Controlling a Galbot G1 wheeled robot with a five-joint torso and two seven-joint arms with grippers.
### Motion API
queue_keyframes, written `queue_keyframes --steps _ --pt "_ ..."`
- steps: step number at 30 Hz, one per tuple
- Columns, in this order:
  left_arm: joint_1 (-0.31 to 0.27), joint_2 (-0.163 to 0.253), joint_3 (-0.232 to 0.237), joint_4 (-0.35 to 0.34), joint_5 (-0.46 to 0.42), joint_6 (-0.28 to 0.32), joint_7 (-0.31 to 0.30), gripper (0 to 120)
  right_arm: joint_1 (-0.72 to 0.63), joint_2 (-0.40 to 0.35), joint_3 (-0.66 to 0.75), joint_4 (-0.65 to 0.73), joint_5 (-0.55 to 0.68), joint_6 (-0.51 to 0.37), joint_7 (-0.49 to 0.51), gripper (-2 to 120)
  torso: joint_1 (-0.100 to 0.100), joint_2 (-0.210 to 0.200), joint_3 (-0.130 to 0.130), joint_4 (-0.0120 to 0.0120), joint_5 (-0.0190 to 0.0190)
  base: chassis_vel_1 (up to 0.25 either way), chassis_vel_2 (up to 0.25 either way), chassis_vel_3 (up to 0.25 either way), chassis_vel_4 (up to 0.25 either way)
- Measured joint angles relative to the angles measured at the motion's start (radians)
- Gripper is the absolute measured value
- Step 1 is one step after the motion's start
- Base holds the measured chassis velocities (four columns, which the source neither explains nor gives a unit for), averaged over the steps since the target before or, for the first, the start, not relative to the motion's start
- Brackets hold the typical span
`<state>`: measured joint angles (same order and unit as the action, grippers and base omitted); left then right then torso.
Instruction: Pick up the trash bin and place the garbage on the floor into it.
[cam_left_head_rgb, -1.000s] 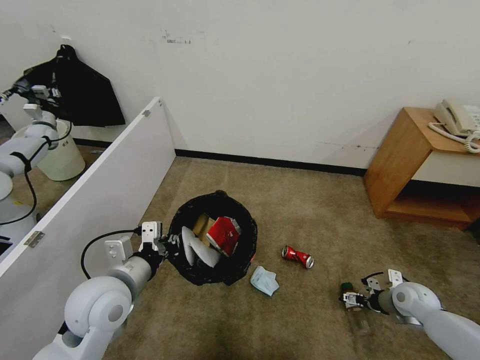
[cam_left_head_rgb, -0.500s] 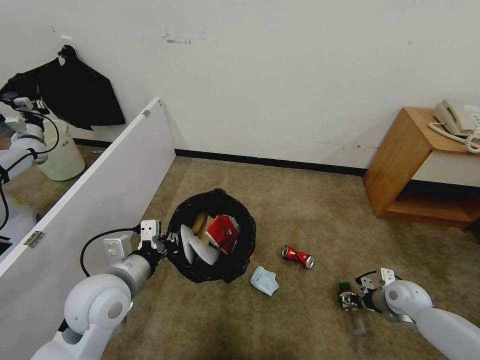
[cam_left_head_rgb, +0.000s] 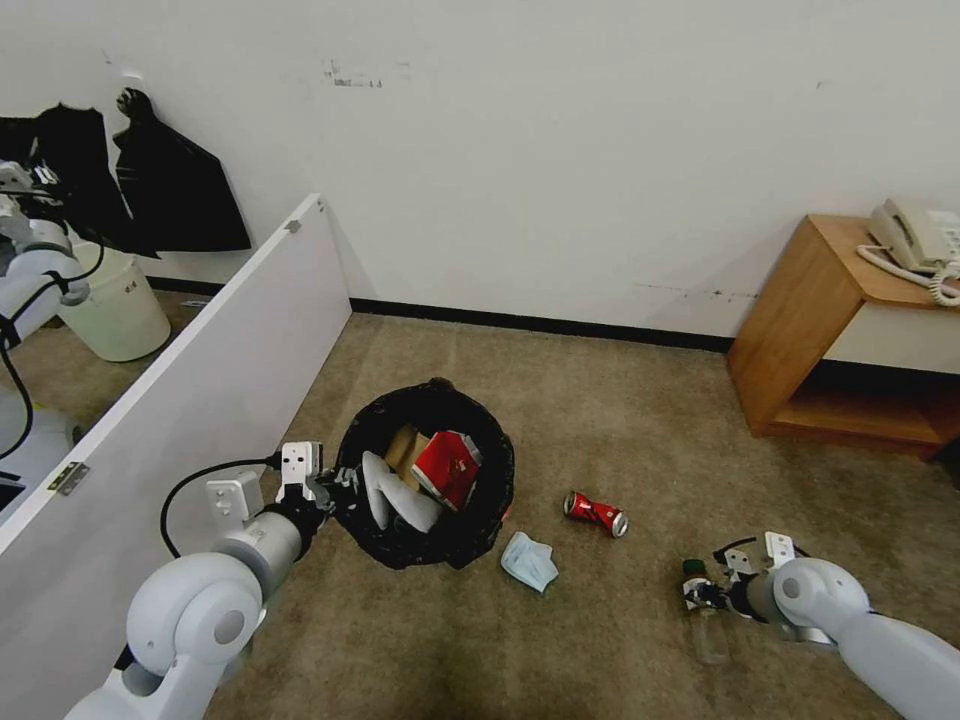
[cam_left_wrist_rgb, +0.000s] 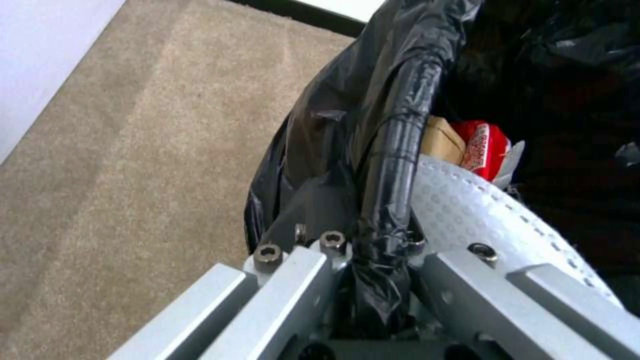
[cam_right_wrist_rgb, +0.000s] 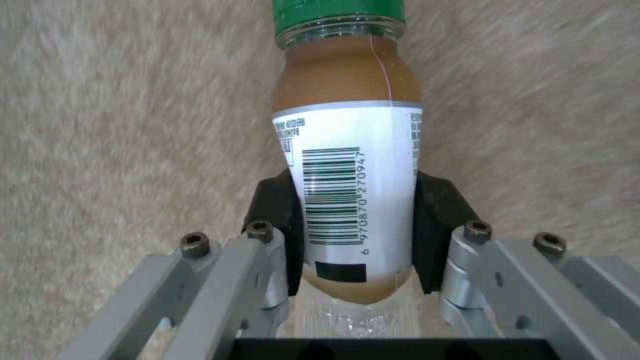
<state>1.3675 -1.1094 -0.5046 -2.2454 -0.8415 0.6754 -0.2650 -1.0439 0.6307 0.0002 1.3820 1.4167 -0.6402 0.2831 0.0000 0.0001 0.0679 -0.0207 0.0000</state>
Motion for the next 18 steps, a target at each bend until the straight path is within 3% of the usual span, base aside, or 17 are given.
queue_keyframes --steps 11,18 --pt "0.005 0.023 0.007 -0.012 -0.031 0.004 -0.018 0 -0.111 -0.118 0.160 0.145 0.025 0.031 0.024 29 0.000 0.000 0.000 -0.0003 0.0000 0.000 0.000 0.000 0.000" --pt "0.035 0.032 -0.007 -0.042 -0.057 0.008 -0.036 0 -0.086 -0.176 0.180 0.261 0.045 0.056 0.041 29 0.000 0.000 0.000 0.0002 0.0001 0.000 0.000 0.000 0.000"
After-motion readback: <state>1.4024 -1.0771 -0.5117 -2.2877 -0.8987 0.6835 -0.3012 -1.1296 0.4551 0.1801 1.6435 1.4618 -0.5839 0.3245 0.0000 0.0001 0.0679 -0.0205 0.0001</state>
